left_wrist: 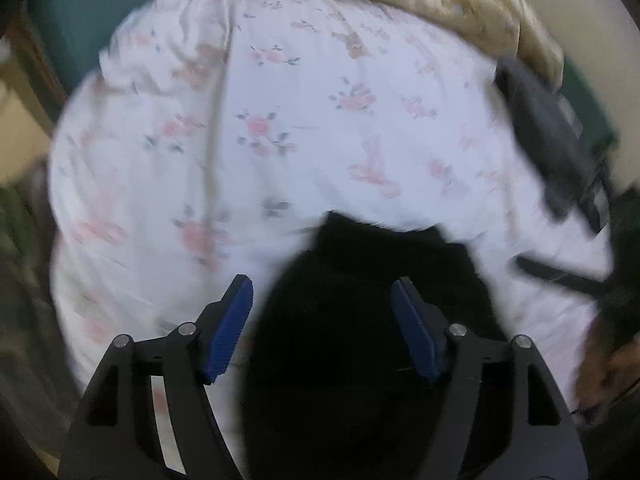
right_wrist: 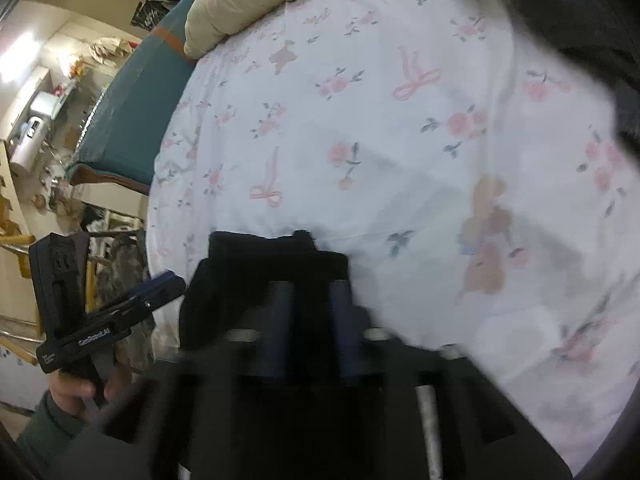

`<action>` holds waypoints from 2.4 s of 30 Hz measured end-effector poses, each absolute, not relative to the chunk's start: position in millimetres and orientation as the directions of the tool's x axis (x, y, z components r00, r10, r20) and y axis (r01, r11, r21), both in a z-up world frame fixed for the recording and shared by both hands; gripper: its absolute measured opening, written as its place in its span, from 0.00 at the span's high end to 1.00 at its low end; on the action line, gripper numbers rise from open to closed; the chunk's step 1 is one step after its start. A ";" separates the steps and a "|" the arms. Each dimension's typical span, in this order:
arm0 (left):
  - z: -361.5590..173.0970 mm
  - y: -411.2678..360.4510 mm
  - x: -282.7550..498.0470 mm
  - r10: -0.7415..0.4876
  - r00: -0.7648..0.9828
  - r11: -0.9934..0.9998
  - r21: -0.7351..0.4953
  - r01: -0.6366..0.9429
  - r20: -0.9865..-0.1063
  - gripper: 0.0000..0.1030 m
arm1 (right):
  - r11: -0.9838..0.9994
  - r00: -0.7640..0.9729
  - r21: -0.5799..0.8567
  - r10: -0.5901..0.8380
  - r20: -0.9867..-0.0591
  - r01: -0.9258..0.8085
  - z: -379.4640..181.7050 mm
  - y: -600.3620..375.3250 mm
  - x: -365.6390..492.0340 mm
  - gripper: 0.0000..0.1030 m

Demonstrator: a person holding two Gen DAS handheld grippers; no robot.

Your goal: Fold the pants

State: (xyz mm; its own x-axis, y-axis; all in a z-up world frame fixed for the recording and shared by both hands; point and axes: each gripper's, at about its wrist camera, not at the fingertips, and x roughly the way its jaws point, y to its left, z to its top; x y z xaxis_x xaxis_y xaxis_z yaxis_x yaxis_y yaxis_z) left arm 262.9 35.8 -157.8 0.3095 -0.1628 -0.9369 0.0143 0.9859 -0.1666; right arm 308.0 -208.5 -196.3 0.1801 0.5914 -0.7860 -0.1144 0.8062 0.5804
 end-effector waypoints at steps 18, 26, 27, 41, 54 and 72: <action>-211.2 11.5 314.1 -0.298 0.156 0.921 -0.241 0.306 -0.942 0.80 | 0.744 0.022 0.613 0.640 -0.768 -0.267 -247.4 -153.8 347.8 0.77; -174.3 13.1 319.5 -0.323 0.254 0.909 -0.224 0.352 -0.912 0.91 | 0.749 0.095 0.521 0.603 -0.792 -0.409 -207.5 -157.9 358.0 0.83; -167.1 14.6 323.4 -0.325 0.278 0.910 -0.220 0.351 -0.904 0.91 | 0.753 0.115 0.502 0.595 -0.795 -0.426 -199.4 -157.0 361.8 0.83; -92.2 6.4 255.9 -0.379 0.529 0.817 -0.005 0.577 -0.759 0.90 | 0.627 0.348 0.132 0.581 -0.736 -0.768 -93.0 -151.1 298.8 0.82; -129.5 -9.4 72.7 -0.329 0.355 0.608 0.091 0.789 -0.875 0.81 | 0.479 0.284 -0.006 0.510 -0.812 -0.878 -127.7 -152.8 103.5 0.76; -136.6 32.6 134.5 -0.433 0.347 0.901 -0.405 0.154 -0.832 0.58 | 0.817 0.290 0.489 0.569 -0.770 -0.304 -163.4 -212.6 155.6 0.48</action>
